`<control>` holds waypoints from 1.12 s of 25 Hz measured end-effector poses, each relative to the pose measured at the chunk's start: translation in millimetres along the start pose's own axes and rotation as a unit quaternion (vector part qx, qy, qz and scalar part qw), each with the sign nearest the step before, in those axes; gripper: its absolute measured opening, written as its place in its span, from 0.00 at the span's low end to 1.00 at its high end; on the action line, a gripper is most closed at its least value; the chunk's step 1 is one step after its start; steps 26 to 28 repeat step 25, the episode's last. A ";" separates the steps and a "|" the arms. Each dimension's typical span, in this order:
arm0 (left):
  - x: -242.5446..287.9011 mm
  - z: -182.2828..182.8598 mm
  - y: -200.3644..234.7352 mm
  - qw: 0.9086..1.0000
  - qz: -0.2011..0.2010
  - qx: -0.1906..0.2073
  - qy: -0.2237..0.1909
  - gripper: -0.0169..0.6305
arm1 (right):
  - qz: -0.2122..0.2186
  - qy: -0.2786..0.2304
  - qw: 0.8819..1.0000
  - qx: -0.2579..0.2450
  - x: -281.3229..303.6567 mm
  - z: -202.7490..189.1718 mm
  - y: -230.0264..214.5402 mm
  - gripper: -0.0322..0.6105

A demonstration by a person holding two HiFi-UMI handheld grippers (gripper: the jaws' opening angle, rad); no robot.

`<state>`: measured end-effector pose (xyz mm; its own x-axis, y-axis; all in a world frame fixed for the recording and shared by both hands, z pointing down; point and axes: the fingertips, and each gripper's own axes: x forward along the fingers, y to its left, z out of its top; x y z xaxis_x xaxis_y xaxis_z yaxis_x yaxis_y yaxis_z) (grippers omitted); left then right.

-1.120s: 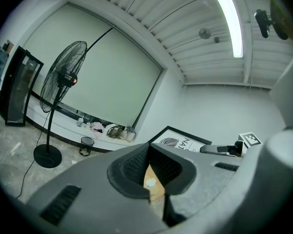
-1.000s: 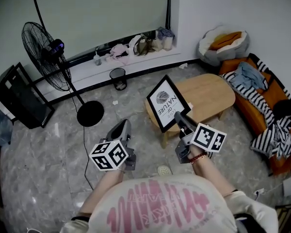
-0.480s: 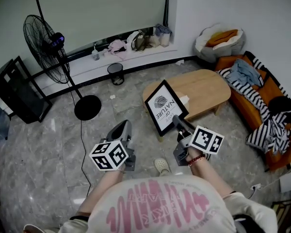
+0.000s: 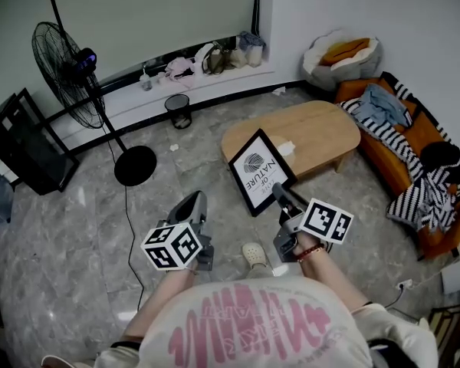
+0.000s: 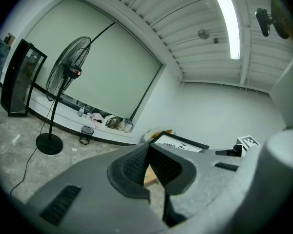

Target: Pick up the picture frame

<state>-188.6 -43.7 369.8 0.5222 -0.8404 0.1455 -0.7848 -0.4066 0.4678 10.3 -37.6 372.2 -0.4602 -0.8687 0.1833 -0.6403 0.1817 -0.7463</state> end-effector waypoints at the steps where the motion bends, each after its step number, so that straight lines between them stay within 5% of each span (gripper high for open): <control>1: -3.0 -5.5 0.6 1.000 0.000 -0.001 0.000 0.03 | 0.000 0.000 1.000 0.000 -3.2 -5.0 -2.4 0.17; 28: 16.9 -20.4 -9.9 0.999 -0.023 -0.011 0.027 0.03 | -0.031 0.002 0.999 0.007 -13.5 -4.9 -19.5 0.17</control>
